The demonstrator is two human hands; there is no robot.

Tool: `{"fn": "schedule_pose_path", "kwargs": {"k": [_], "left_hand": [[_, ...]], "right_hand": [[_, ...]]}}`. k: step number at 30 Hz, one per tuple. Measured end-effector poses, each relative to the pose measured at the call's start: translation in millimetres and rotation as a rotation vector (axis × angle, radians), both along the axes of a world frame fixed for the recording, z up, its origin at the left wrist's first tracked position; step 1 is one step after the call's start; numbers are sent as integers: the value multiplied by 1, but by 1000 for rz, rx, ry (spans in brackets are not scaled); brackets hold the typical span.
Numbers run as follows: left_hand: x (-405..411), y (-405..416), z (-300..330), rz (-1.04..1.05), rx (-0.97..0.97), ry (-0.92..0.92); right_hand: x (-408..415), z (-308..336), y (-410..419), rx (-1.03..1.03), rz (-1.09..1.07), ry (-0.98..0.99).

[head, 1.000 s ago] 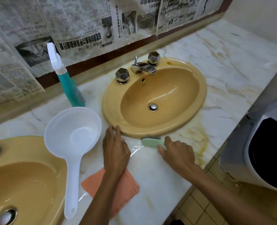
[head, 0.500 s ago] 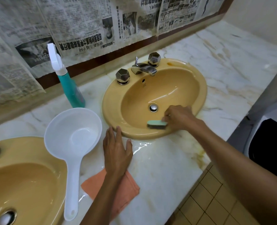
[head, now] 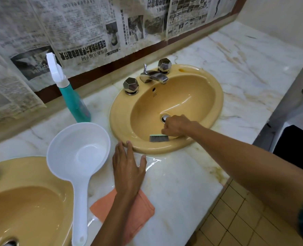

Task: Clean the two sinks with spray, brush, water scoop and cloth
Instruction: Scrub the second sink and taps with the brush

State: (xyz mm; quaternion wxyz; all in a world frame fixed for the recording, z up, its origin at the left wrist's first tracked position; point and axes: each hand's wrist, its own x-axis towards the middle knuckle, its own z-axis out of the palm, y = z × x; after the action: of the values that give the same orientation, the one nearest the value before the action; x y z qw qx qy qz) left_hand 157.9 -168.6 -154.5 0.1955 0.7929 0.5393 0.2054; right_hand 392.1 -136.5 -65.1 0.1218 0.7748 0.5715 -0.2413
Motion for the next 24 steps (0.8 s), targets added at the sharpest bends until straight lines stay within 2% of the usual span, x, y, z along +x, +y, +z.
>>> {"fn": "schedule_pose_path", "kwargs": {"k": [2, 8, 9, 13, 15, 19, 21, 24], "left_hand": [[-1, 0, -2, -7, 25, 10], [0, 2, -9, 17, 66, 29], [2, 2, -9, 21, 71, 29], [4, 5, -14, 33, 118, 43], [4, 5, -14, 45, 132, 42], [6, 5, -14, 49, 130, 27], [6, 5, -13, 47, 126, 33], [6, 6, -14, 59, 121, 36]], "right_hand": [[-5, -6, 8, 1, 27, -27], [34, 3, 12, -141, 67, -292], [26, -5, 17, -141, 55, -260], [-19, -35, 28, -107, -102, 77], [-6, -29, 23, -120, -82, 46], [43, -1, 9, -178, -48, -145], [39, -2, 12, -159, 18, -206], [-5, -20, 25, -85, 37, -48]]}}
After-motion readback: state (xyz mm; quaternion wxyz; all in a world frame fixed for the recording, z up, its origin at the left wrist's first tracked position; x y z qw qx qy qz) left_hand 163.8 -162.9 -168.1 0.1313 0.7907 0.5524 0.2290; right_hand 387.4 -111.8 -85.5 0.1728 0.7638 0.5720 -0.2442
